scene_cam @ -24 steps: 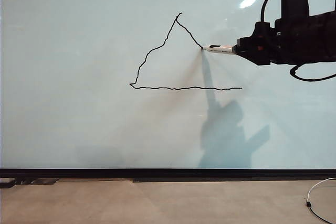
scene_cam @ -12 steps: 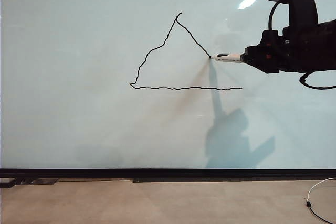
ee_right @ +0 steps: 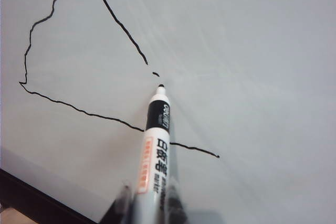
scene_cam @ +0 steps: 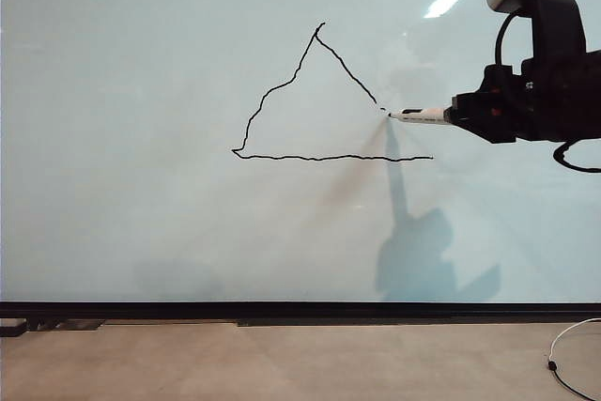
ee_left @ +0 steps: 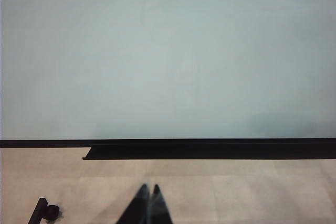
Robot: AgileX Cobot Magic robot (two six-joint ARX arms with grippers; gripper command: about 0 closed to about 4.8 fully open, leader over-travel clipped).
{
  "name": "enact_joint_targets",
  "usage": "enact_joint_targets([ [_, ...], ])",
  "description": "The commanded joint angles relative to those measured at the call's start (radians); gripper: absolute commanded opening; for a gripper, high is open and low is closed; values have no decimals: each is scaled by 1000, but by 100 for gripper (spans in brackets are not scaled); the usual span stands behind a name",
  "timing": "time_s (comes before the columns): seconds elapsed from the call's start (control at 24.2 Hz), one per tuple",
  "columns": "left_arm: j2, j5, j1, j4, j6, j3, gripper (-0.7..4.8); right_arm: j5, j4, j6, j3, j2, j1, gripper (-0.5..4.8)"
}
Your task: Pick up the pen on the shelf to the right of the whiteboard and draw a triangle.
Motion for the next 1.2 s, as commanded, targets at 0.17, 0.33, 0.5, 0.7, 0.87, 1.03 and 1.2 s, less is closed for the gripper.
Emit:
enact_joint_targets([
  [0.17,0,4,0,12,0,3,-5,10,-3,15,-4,-3,-14,-5],
  [0.33,0,4,0,12,0,3,-5,17,-8,15,-5,-3,-18,-5],
  [0.5,0,4,0,12,0,3,-5,25,-19,17,-11,-3,-24,-5],
  [0.7,0,4,0,12,0,3,-5,30,-17,18,-36,-3,-29,-5],
  [0.87,0,4,0,12,0,3,-5,31,-11,25,-53,-3,-40,-5],
  [1.03,0,4,0,12,0,3,-5,32,-3,32,-66,-3,-49,-5],
  [1.2,0,4,0,12,0,3,-5,35,-2,35,-67,-1,-60,-5],
])
